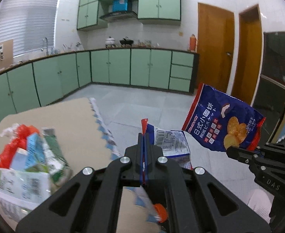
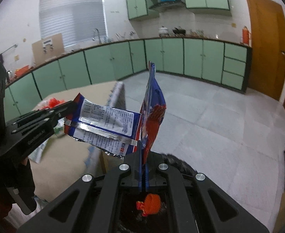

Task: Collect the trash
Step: 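Release both wrappers into the black bin by opening both tools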

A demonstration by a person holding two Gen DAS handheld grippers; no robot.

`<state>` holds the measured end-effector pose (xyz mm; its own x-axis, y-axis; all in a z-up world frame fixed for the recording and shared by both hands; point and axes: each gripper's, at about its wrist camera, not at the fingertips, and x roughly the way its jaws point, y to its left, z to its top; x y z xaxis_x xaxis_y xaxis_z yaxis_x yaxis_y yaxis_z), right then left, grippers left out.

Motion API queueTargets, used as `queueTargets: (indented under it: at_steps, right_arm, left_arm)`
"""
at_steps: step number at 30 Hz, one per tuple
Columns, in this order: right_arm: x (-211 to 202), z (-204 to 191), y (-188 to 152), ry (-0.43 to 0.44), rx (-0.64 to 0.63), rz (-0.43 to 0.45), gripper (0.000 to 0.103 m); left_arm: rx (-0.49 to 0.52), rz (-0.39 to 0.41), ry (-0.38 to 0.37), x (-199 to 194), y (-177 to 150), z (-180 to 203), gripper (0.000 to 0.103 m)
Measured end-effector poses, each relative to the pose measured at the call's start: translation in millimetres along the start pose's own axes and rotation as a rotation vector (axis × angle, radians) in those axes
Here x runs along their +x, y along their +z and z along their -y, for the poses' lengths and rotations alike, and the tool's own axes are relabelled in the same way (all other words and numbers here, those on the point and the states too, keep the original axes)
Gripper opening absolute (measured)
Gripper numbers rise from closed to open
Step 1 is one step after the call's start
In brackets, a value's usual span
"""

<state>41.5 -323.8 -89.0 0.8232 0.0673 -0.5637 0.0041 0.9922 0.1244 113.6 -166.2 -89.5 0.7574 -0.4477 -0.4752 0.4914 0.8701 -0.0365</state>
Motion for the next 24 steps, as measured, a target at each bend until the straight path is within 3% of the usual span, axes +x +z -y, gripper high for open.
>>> queueTargets:
  at_steps: [8,18,20,21,24]
  right_arm:
    - [19,25,-31,-0.036,0.056,-0.076,0.002]
    - [53,46,-43,-0.023,0.134,-0.174,0.008]
    - [60,48,-46,-0.034,0.135,-0.194,0.02]
    - [62,49,-47,-0.037,0.137,-0.199,0.027]
    - [62,46,-52,-0.037,0.132,-0.207,0.036]
  left_arm:
    - [0.023,-0.063,-0.016,23,-27,18,0.0]
    - [0.011,-0.163,-0.025,49,-32,14,0.007]
    - [0.005,-0.177,-0.032,53,-31,15,0.016]
    - [0.003,-0.182,-0.032,55,-33,14,0.028]
    - [-0.007,-0.186,-0.04,57,-32,14,0.038]
